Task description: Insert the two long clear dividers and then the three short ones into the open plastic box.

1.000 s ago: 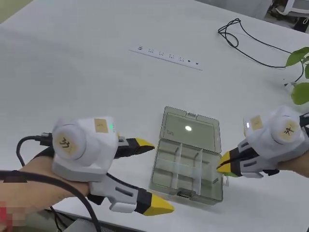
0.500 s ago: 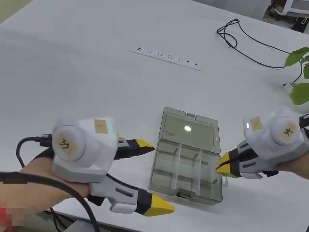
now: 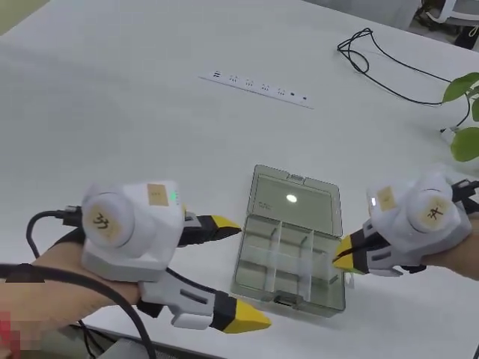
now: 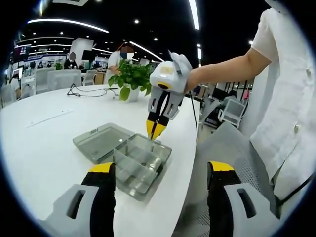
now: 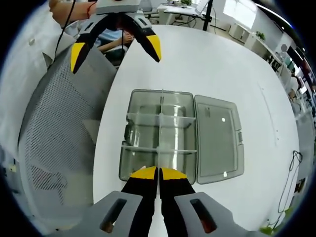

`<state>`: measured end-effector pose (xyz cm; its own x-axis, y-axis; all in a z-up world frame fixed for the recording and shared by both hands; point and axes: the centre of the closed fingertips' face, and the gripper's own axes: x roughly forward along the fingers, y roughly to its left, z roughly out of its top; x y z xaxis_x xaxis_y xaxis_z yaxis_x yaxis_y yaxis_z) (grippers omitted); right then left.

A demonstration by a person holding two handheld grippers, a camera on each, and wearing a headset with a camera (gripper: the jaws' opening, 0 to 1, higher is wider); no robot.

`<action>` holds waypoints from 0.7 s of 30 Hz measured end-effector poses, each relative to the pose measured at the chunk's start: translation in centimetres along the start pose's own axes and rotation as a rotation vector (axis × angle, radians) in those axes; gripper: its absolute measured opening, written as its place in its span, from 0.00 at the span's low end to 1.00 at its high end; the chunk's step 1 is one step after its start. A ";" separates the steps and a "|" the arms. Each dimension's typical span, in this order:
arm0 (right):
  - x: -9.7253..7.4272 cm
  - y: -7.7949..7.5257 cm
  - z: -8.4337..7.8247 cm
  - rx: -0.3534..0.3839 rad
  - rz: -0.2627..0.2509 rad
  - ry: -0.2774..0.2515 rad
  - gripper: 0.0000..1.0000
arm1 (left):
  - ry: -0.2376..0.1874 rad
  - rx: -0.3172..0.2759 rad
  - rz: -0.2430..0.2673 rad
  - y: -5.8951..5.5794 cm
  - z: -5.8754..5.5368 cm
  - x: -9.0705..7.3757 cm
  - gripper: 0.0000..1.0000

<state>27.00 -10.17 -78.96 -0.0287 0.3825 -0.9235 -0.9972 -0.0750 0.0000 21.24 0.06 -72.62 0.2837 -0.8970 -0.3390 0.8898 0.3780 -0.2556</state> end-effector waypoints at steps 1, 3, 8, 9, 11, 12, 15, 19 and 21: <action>0.1 0.0 0.0 0.000 0.000 0.000 0.03 | 0.000 -0.002 0.000 0.0 0.0 0.0 0.77; 0.3 0.0 -0.1 -0.001 -0.001 -0.001 0.03 | 0.000 0.000 -0.001 -0.1 0.0 0.0 0.77; 0.7 0.0 0.0 0.011 0.002 -0.022 0.03 | 0.002 -0.002 -0.003 -0.1 0.0 0.0 0.77; 0.7 0.0 0.0 0.008 0.002 -0.023 0.03 | 0.002 -0.002 -0.003 -0.1 -0.1 0.0 0.77; 0.9 0.0 -0.3 -0.007 0.001 -0.015 0.03 | 0.004 -0.002 -0.003 0.0 -0.1 0.0 0.77; 1.1 0.0 -0.3 -0.002 0.000 -0.014 0.03 | 0.004 -0.003 -0.003 0.0 -0.1 0.0 0.77; 1.4 0.0 -0.4 0.006 -0.002 -0.011 0.03 | 0.000 -0.005 -0.003 -0.1 0.0 0.0 0.76; 1.4 -0.1 -0.4 0.012 0.001 -0.007 0.03 | 0.003 -0.006 -0.002 0.0 -0.1 0.0 0.76; 1.4 -0.1 -0.4 0.014 0.005 -0.006 0.03 | 0.003 -0.008 -0.002 0.0 -0.2 0.0 0.76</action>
<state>27.08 -10.02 -80.43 -0.0336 0.3875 -0.9213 -0.9979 -0.0636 0.0097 21.18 0.12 -72.75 0.2809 -0.8970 -0.3414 0.8875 0.3781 -0.2634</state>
